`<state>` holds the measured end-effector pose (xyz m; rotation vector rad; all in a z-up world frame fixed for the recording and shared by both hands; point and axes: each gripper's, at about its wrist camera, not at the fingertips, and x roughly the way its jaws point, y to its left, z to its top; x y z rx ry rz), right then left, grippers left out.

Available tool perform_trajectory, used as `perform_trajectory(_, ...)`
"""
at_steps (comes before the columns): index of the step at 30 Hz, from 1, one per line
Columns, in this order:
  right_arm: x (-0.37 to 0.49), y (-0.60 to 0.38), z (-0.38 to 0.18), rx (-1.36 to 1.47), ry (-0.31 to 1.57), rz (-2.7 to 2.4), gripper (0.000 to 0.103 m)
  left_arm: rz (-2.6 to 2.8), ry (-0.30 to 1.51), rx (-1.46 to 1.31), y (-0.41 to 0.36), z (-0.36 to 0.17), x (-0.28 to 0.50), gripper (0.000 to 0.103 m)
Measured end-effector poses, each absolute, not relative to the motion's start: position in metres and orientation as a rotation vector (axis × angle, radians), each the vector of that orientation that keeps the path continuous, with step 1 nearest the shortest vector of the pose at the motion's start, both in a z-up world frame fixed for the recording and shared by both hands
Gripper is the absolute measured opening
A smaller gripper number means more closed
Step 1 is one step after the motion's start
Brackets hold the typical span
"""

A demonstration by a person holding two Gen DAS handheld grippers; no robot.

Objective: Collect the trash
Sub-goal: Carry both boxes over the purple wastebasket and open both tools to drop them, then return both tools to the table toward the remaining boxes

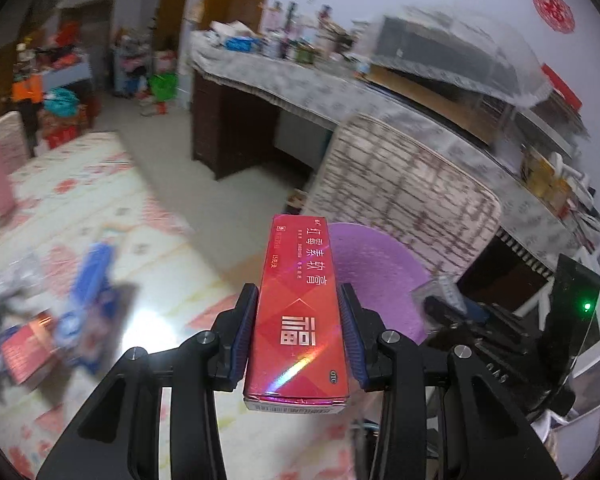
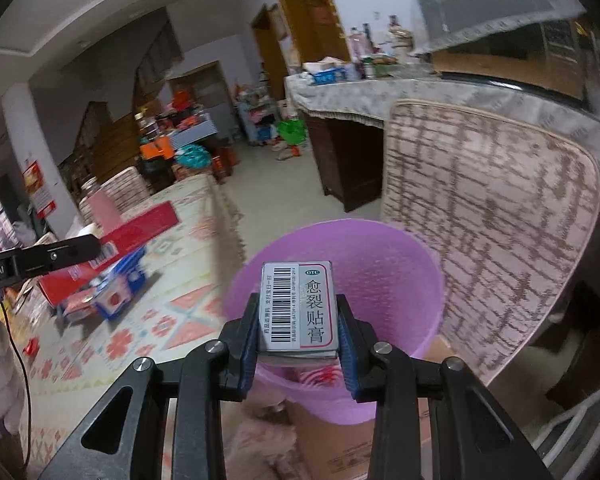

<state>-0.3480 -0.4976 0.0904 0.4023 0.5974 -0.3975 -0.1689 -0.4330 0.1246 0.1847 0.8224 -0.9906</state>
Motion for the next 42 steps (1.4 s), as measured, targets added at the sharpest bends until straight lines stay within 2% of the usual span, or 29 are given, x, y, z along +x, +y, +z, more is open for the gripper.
perform_trajectory(6, -0.342, -0.537, 0.081, 0.471, 0.601, -0.428, 0.039, -1.051, 0.848, 0.216, -0.495, 0.112, -0.171, 0.04)
perform_trajectory(7, -0.34, -0.541, 0.079, 0.478, 0.599, -0.432, 0.039, -1.045, 0.849, 0.218, -0.501, 0.111, -0.17, 0.043)
perform_trajectory(8, -0.339, -0.546, 0.077, 0.486, 0.597, -0.435, 0.039, -1.039, 0.853, 0.222, -0.504, 0.109, -0.169, 0.053)
perform_trajectory(9, -0.337, -0.55, 0.074, 0.499, 0.602, -0.433, 0.046, -1.038, 0.852, 0.222, -0.503, 0.108, -0.17, 0.062)
perform_trajectory(12, -0.339, -0.554, 0.069, 0.536, 0.596, -0.43, 0.065, -1.017, 0.827, 0.228, -0.493, 0.109, -0.175, 0.069)
perform_trajectory(17, -0.344, -0.543, 0.07, 0.529, 0.587, -0.42, 0.069, -0.951, 0.764, 0.285, -0.459, 0.11, -0.185, 0.082)
perform_trajectory(24, -0.338, -0.502, 0.072, 0.504, 0.569, -0.358, 0.081, -0.839, 0.799, 0.247, -0.379, 0.101, -0.17, 0.082)
perform_trajectory(35, -0.258, -0.396, 0.052, 0.536, 0.662, -0.062, 0.081, -0.57, 0.849, 0.161, -0.239, 0.079, -0.107, 0.083)
perform_trajectory(42, -0.195, -0.363, 0.032, 0.577, 0.679, -0.007, 0.081, -0.495, 0.861, 0.271, -0.223, 0.066, -0.055, 0.083)
